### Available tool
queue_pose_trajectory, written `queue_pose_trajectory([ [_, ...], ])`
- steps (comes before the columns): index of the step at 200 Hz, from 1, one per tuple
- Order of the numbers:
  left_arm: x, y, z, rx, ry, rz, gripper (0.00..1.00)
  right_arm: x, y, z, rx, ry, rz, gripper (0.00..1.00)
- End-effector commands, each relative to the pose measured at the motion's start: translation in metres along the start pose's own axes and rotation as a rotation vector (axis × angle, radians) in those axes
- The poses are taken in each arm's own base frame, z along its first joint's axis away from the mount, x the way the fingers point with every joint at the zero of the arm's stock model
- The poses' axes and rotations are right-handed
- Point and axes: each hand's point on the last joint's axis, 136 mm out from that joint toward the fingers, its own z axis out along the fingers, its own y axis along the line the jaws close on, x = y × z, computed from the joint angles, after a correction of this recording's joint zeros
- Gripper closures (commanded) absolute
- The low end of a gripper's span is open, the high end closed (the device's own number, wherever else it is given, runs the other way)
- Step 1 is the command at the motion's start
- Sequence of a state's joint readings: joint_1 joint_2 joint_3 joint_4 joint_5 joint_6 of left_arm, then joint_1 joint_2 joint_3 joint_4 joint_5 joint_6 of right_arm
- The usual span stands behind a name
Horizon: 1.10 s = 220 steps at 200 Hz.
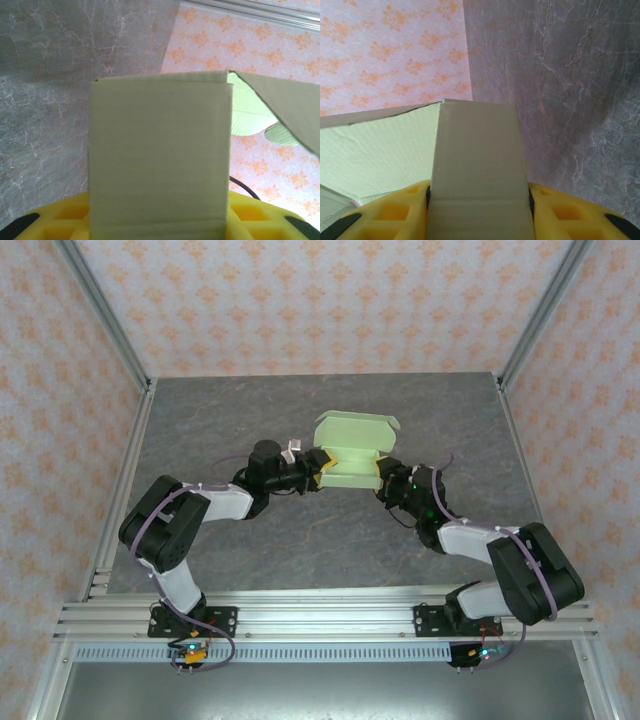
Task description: Fold the paper box
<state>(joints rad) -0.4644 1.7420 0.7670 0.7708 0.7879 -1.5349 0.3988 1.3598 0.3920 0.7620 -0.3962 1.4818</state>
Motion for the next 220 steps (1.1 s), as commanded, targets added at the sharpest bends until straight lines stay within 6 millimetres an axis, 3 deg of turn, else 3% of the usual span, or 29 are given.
queue_pose_trajectory([
  [1,0.001,-0.007,-0.005,0.003,0.002,0.053,0.61,0.012,0.017,0.001,-0.019,0.043,-0.085,0.63],
  [30,0.001,-0.006,-0.006,-0.008,-0.007,0.068,0.61,0.014,0.019,0.000,-0.011,0.055,-0.126,0.62],
  [46,0.001,-0.008,-0.006,-0.004,-0.008,0.076,0.61,0.015,0.021,-0.002,0.009,0.061,-0.163,0.39],
  [78,0.006,-0.020,-0.006,0.022,0.019,0.098,0.61,0.003,0.036,-0.015,-0.024,0.007,-0.187,0.26],
  [150,0.008,-0.022,-0.009,0.047,0.022,0.069,0.60,-0.030,0.032,-0.027,-0.053,-0.125,-0.098,0.30],
  [220,0.018,-0.029,-0.010,0.063,0.030,0.080,0.60,-0.035,0.034,-0.017,-0.115,-0.135,-0.001,0.36],
])
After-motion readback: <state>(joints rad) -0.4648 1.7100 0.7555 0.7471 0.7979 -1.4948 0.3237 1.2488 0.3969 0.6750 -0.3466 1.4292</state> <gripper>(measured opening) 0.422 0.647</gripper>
